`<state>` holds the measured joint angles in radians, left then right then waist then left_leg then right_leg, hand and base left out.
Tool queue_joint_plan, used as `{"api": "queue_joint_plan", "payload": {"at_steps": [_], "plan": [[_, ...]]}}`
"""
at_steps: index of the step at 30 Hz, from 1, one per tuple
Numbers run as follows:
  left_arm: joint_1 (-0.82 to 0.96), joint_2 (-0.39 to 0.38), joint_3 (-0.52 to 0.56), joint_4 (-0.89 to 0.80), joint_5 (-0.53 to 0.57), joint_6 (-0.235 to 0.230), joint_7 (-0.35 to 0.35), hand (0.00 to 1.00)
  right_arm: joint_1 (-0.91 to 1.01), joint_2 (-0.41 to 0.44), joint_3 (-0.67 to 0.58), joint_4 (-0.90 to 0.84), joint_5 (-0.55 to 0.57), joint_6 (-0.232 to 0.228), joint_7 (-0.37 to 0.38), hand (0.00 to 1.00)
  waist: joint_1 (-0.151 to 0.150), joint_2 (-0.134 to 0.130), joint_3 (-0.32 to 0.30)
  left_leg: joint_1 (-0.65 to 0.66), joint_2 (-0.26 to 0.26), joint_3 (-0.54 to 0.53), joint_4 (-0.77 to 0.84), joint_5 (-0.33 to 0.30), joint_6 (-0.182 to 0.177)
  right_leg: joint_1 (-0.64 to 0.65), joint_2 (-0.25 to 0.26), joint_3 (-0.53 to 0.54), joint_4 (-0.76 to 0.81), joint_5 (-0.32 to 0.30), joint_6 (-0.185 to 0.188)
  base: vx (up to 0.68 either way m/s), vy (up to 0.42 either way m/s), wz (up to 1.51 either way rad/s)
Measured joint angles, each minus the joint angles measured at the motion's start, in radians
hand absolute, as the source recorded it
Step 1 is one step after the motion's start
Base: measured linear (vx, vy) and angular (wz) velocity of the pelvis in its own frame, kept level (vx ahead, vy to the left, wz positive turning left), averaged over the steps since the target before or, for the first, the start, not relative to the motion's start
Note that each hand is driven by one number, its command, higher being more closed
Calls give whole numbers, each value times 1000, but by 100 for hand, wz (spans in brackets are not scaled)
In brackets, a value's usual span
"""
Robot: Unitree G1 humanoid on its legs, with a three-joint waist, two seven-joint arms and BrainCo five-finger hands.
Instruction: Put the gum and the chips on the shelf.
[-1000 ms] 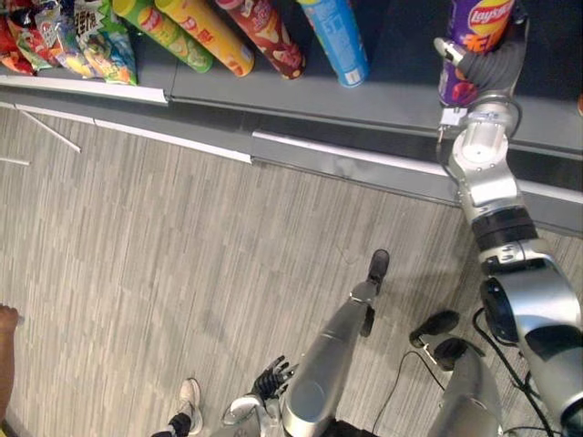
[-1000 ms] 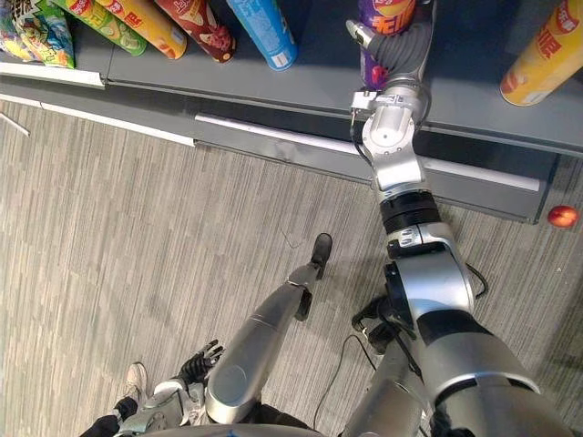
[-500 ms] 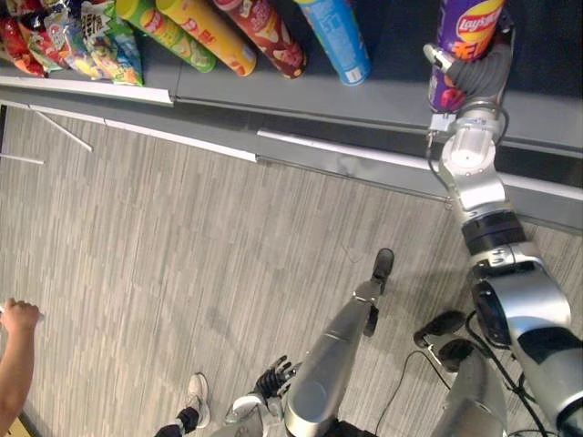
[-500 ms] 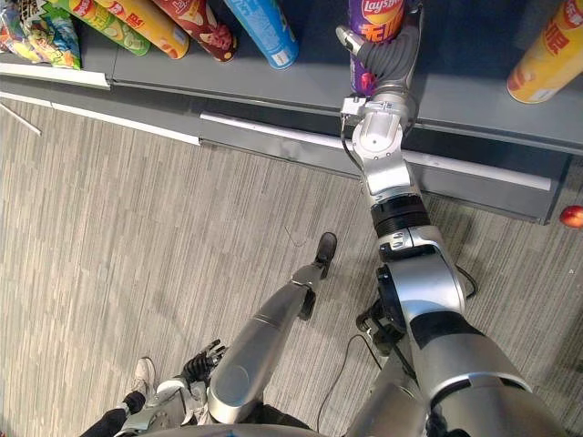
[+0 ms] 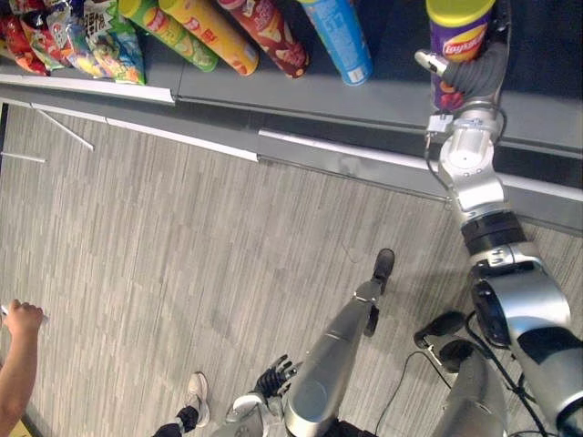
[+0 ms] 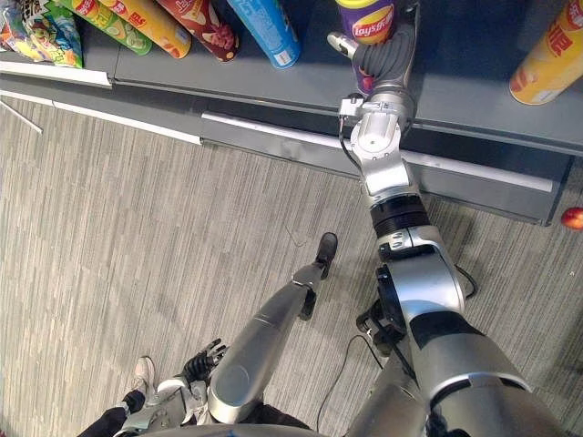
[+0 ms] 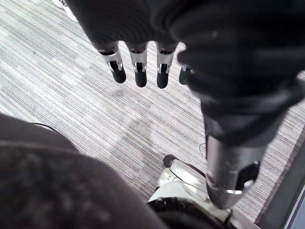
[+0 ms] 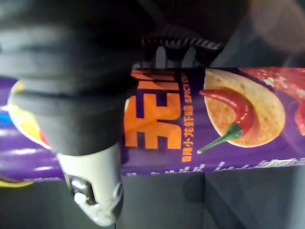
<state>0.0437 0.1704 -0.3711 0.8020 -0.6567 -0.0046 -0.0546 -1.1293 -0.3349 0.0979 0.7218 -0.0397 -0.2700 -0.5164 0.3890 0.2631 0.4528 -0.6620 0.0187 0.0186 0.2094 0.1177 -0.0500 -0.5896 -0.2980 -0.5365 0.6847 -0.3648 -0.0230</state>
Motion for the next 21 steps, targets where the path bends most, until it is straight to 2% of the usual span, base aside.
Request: {"api": "queue_joint_plan", "payload": {"at_steps": [8, 11, 21], "plan": [[-3, 2, -8, 7, -3, -10, -4, 0, 1, 0, 0, 5, 0, -5, 2, 0, 0, 0, 0, 12, 3, 4, -2, 0, 0, 7, 3, 3, -3, 0, 0, 0, 0, 0], [-6, -1, -10, 19, -7, -15, -6, 0, 16, 2, 7, 26, 1, -20, 5, 0, -1, 1, -1, 37, 8, 6, -17, 1, -2, 32, 14, 4, -22, 3, 2, 4, -33, -6], [-6, -7, -10, 41, -8, -14, 3, 0, 44, 33, 49, 40, 0, -28, 63, 0, -6, 1, -1, 102, 32, 25, -34, 2, -4, 100, 53, 15, -83, 19, 7, 26, -45, -8]]}}
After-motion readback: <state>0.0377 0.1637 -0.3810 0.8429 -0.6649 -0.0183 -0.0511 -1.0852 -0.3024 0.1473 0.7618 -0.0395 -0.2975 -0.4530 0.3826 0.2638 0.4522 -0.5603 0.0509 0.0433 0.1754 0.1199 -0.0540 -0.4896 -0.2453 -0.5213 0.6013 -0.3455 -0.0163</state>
